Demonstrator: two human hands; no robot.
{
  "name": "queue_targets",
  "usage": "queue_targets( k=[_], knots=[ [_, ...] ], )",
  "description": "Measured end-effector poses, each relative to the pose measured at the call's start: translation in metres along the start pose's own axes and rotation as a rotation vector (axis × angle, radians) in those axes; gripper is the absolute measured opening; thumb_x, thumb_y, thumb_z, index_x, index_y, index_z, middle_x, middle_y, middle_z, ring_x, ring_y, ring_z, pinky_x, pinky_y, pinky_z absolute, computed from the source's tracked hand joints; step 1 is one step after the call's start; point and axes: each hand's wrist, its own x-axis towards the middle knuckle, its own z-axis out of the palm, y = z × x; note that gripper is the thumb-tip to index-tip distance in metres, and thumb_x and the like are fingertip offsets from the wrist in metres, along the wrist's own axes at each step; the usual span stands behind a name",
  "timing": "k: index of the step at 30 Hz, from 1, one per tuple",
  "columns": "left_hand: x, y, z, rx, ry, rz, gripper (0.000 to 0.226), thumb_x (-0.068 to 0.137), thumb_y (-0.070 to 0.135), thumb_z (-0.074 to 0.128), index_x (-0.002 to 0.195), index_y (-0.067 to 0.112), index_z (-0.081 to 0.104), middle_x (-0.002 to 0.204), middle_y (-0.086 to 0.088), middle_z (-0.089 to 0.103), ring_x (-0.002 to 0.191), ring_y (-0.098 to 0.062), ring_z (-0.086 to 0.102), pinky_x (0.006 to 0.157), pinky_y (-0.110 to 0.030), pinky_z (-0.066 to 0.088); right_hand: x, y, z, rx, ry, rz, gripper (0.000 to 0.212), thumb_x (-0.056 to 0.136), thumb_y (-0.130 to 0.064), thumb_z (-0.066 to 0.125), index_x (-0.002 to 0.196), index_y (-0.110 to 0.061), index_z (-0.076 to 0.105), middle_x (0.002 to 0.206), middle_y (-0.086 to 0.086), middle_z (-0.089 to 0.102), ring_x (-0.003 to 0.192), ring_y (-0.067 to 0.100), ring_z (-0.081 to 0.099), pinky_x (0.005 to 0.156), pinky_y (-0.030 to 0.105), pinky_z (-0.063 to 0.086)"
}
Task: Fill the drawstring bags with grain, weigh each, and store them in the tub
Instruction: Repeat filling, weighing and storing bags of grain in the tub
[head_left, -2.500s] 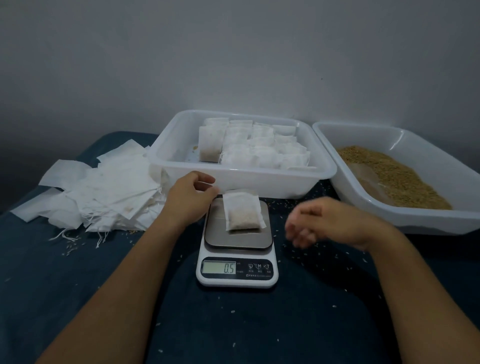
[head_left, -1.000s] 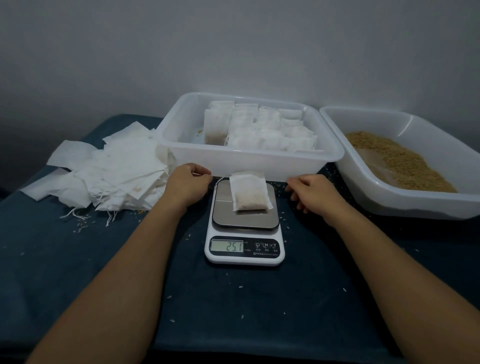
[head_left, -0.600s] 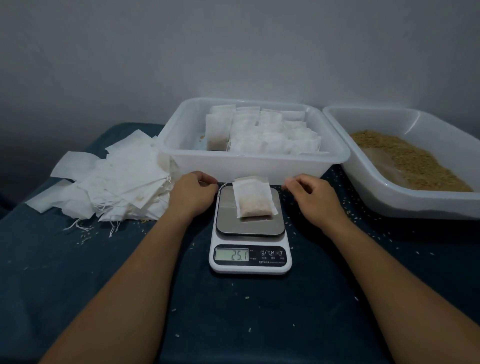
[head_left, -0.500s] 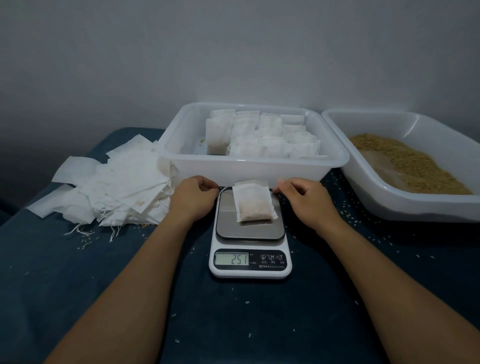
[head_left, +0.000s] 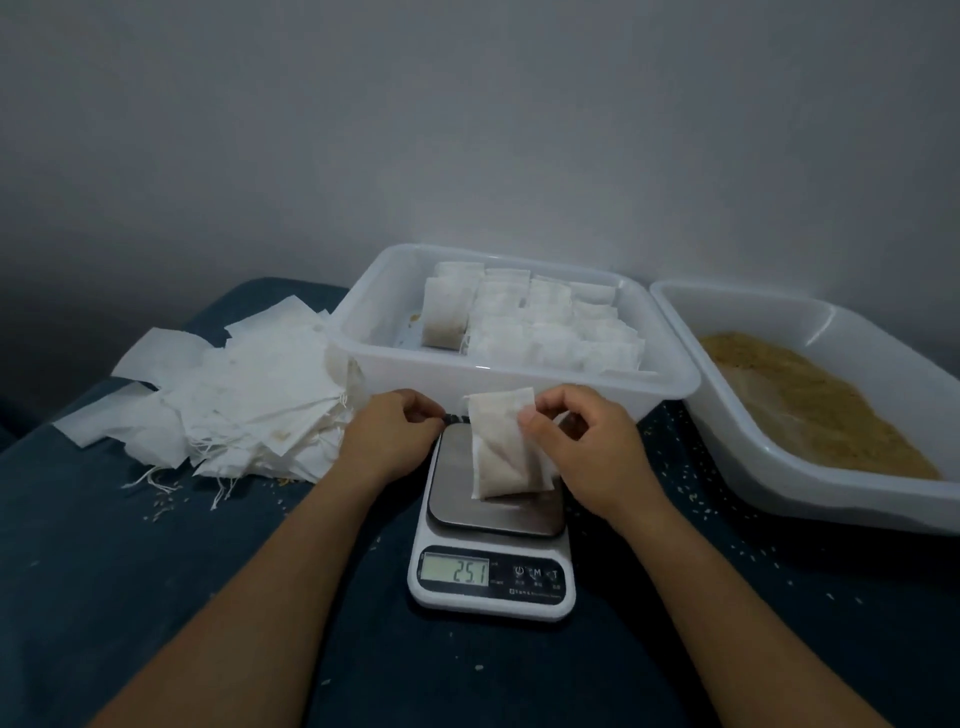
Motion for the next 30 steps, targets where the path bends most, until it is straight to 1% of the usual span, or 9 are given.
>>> queue_targets(
  k=[3,7,10,14,17,20,25,28,30],
  knots=[
    [-0.002,0.003,-0.002,0.055,-0.023,0.04,0.009,0.092,0.035,0.072,0.083,0.035,0.069,0.084,0.016,0.068,0.082,-0.006,0.064,0.068,-0.021,0.044,0.005,-0.033,-0.009,0.008,-0.025,-0.082,0.013,0.097,-0.028,0.072,0.086,-0.031,0.068,0.08,-0.014,0.068,0.069,0.008,0.061,0.063,0.021,0.051],
    [-0.004,0.006,-0.003,0.074,-0.053,0.029,0.005,0.096,0.033,0.069,0.093,0.034,0.073,0.086,0.016,0.069,0.089,-0.008,0.066,0.077,-0.021,0.045,0.045,-0.081,-0.014,-0.037,-0.024,-0.135,0.013,0.098,-0.031,0.068,0.085,-0.031,0.066,0.081,-0.012,0.069,0.069,0.011,0.066,0.062,0.026,0.058],
    [-0.006,0.006,-0.004,0.062,-0.063,0.031,0.01,0.096,0.036,0.07,0.087,0.039,0.068,0.082,0.02,0.067,0.082,-0.002,0.065,0.069,-0.014,0.046,0.089,-0.105,-0.007,-0.01,0.012,-0.134,0.014,0.098,-0.028,0.069,0.084,-0.029,0.067,0.08,-0.009,0.071,0.066,0.016,0.071,0.057,0.031,0.059],
    [-0.007,0.005,-0.006,0.062,-0.09,0.048,0.004,0.094,0.035,0.071,0.097,0.036,0.072,0.082,0.021,0.068,0.083,-0.001,0.065,0.078,-0.019,0.051,0.145,-0.105,0.022,-0.005,-0.048,-0.004,0.012,0.101,-0.022,0.065,0.089,-0.019,0.065,0.09,0.0,0.075,0.068,0.016,0.077,0.059,0.028,0.06],
    [-0.009,0.005,-0.005,0.071,-0.106,0.068,0.009,0.094,0.033,0.069,0.101,0.035,0.074,0.078,0.021,0.066,0.077,0.005,0.06,0.076,-0.018,0.049,0.174,-0.088,0.05,-0.177,-0.13,0.064,0.011,0.102,-0.022,0.061,0.094,-0.015,0.064,0.098,0.007,0.075,0.082,0.023,0.077,0.079,0.042,0.065],
    [-0.008,0.004,-0.003,0.096,-0.129,0.087,0.015,0.097,0.032,0.065,0.11,0.032,0.073,0.081,0.021,0.064,0.08,0.002,0.06,0.08,-0.018,0.047,0.191,-0.072,0.07,-0.316,-0.213,0.119,0.011,0.101,-0.021,0.059,0.097,-0.013,0.065,0.098,0.007,0.076,0.094,0.028,0.074,0.092,0.047,0.06],
    [-0.007,0.002,0.001,0.128,-0.123,0.136,0.022,0.101,0.034,0.062,0.121,0.029,0.07,0.098,0.014,0.067,0.092,-0.005,0.059,0.086,-0.018,0.046,0.207,-0.055,0.09,-0.128,-0.247,0.425,0.012,0.096,0.0,0.054,0.091,-0.004,0.064,0.075,0.012,0.073,0.079,0.032,0.079,0.085,0.048,0.065],
    [-0.006,0.002,0.002,0.11,-0.124,0.129,0.022,0.101,0.034,0.062,0.122,0.029,0.07,0.095,0.016,0.064,0.092,-0.004,0.06,0.085,-0.018,0.046,0.208,-0.048,0.096,-0.017,-0.223,0.59,0.009,0.098,0.006,0.053,0.099,0.002,0.061,0.088,0.021,0.068,0.079,0.033,0.075,0.083,0.047,0.065],
    [-0.007,0.002,0.002,0.107,-0.122,0.126,0.022,0.101,0.034,0.063,0.122,0.03,0.07,0.094,0.017,0.063,0.092,-0.004,0.06,0.084,-0.018,0.046,0.209,-0.044,0.097,-0.068,-0.196,0.583,0.016,0.099,0.001,0.057,0.114,0.004,0.062,0.107,0.023,0.067,0.098,0.036,0.073,0.091,0.049,0.063]
  ],
)
